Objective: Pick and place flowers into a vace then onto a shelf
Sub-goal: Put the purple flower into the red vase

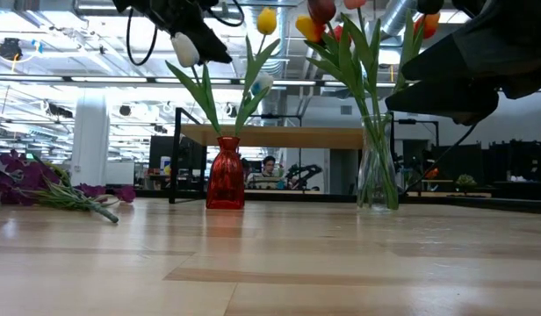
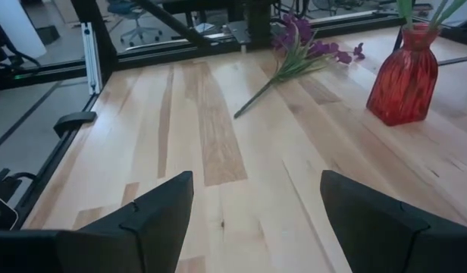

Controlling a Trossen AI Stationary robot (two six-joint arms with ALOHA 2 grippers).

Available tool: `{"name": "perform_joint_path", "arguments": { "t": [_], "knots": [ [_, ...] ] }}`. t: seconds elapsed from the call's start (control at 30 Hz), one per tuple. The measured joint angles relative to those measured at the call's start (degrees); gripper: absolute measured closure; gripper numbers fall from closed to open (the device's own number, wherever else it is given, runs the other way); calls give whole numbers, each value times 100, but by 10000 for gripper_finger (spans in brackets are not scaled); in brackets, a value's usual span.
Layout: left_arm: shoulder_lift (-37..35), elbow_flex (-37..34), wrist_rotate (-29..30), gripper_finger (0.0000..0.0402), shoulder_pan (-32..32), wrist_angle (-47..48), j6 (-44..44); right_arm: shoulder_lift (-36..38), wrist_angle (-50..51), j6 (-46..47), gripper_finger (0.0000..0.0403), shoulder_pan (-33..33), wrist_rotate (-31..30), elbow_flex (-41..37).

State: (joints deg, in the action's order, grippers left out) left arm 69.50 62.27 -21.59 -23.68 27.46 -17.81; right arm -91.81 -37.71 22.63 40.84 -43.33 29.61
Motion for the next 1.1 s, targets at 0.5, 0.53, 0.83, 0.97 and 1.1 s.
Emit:
{"name": "perform_joint_path", "arguments": {
  "t": [0.5, 0.53, 0.83, 0.97, 1.1],
  "knots": [
    [-958, 1352, -28, 228, 229, 1373, 354, 0, -378, 184, 123, -8, 302, 2],
    [-1083, 1352, -30, 228, 269, 1386, 360, 0, -407, 184, 123, -19, 297, 2],
    [-2073, 1354, -32, 228, 742, 1394, 653, -666, -452, -41, 123, -81, -297, 728],
    [-2355, 1354, -39, 228, 905, 1406, 786, -1401, -197, -342, 123, -159, -659, 1495],
    [-2549, 1354, -36, 228, 955, 1515, 813, -2124, 130, -214, 123, -341, -949, 2241]
  ]
}}
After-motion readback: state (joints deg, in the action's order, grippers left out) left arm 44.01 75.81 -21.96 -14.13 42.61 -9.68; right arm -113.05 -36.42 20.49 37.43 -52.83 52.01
